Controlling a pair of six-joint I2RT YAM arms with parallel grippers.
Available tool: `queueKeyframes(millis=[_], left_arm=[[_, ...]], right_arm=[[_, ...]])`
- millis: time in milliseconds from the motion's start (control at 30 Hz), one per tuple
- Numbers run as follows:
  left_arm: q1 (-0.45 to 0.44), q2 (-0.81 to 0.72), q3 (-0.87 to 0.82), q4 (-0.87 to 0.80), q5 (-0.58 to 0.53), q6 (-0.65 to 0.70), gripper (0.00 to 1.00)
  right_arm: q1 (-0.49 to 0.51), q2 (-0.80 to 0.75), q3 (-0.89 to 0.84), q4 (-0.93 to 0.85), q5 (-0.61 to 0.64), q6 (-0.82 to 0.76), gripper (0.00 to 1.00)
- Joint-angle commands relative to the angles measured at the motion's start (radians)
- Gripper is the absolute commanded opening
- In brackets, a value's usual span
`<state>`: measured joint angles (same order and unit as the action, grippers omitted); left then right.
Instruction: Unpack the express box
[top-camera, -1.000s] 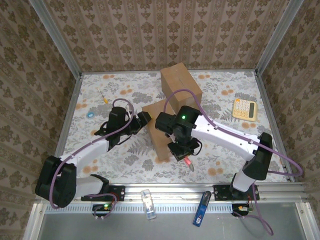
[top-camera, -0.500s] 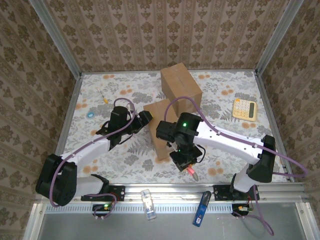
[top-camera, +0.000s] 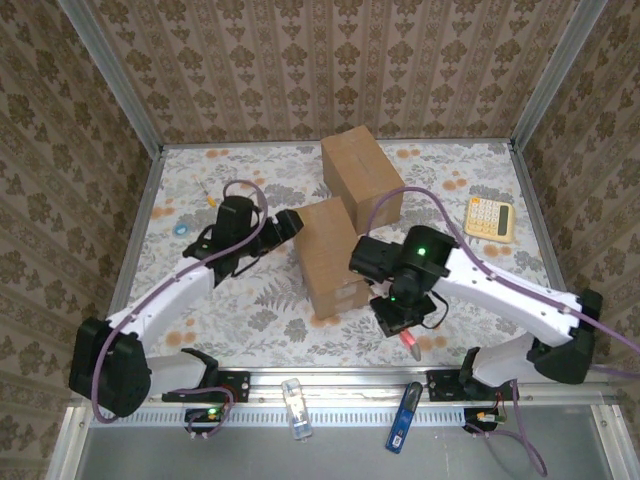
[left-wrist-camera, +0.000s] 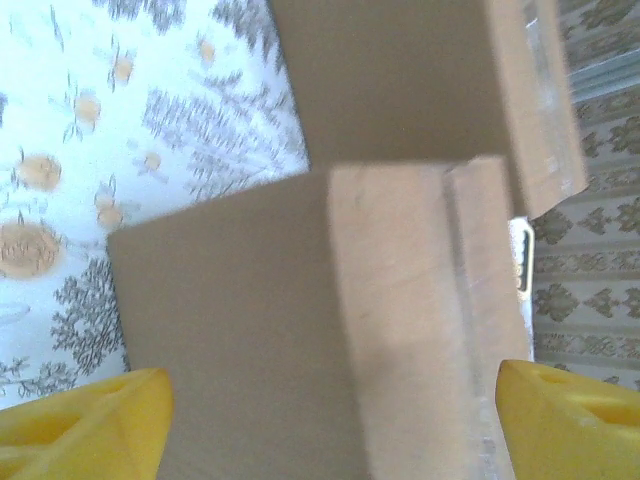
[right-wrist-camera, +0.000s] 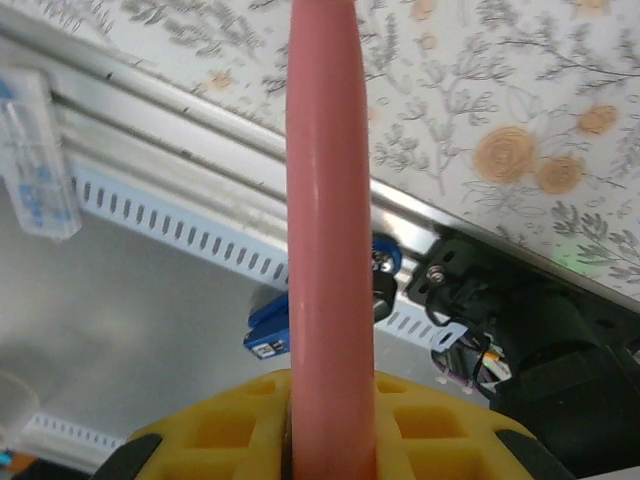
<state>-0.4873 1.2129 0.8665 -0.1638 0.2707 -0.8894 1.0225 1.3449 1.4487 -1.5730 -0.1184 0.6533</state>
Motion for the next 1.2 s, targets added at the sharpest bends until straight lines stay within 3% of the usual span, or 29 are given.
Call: queueKeyframes(millis=[0,67,167,367,467,633,867,1167], left_arm=[[0.025,-0.037,0.174,-0.165,-0.035,0.162,0.84],[0.055,-0.017,0.25,-0.226,-0.043,0.216,0.82],[0.102,0.072,0.356,-0.285,-0.047,0.305,0.71],[0.177,0.356,0.514,-0.258,0.032,0.433,0.5],[0.181,0.478,0.586,-0.219,0.046,0.475,0.49],[0.179,0.622,0.672,-0.215,0.065,0.507,0.47],[0.164,0.615,0.588,-0.159,0.08,0.511,0.48],[0.112,0.598,0.475,-0.112,0.094,0.511,0.48]], right_arm=[[-0.012,-0.09,-0.073,0.09,0.135,0.082,0.0],[-0.013,-0.138,-0.138,0.153,0.204,0.134,0.0],[-0.016,-0.181,-0.239,0.235,0.309,0.214,0.0],[-0.01,-0.173,-0.424,0.488,0.428,0.392,0.0],[0.0,-0.162,-0.494,0.634,0.453,0.472,0.0],[0.035,-0.104,-0.496,0.704,0.492,0.56,0.0],[0.048,-0.042,-0.488,0.761,0.505,0.6,0.0],[-0.003,-0.013,-0.415,0.763,0.526,0.516,0.0]])
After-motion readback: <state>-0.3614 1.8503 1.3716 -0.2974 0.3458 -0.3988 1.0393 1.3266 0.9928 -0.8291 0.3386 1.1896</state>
